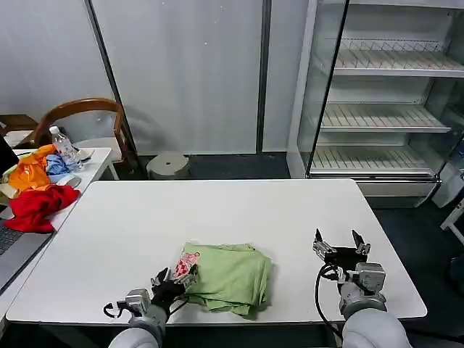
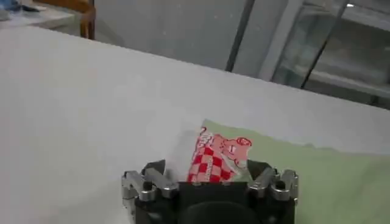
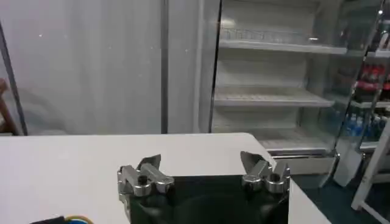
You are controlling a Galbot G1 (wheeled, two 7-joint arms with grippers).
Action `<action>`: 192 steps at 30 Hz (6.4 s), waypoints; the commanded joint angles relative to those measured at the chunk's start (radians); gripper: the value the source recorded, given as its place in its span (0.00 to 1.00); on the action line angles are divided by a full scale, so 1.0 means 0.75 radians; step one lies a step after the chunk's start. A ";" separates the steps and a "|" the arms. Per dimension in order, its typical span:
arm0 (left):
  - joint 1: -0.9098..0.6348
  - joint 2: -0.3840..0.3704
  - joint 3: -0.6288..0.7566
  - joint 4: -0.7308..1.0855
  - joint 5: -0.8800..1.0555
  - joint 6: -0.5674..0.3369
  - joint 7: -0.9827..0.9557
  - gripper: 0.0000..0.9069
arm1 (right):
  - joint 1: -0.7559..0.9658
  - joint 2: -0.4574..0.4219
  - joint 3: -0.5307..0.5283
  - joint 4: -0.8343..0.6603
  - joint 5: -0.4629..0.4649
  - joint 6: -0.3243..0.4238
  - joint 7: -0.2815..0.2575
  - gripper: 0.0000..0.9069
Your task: Fold and organize the clothes.
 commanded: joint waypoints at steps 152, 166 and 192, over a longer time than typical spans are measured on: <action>-0.478 -0.359 0.511 0.262 0.372 -0.241 0.220 1.00 | -0.046 0.091 -0.022 -0.010 -0.109 0.036 0.001 1.00; -0.483 -0.301 0.430 0.244 0.377 -0.229 0.207 1.00 | -0.003 0.100 -0.042 -0.030 -0.106 0.028 -0.005 1.00; -0.477 -0.012 0.060 -0.054 0.191 0.034 0.066 1.00 | 0.101 0.076 -0.043 -0.025 -0.101 -0.003 0.006 1.00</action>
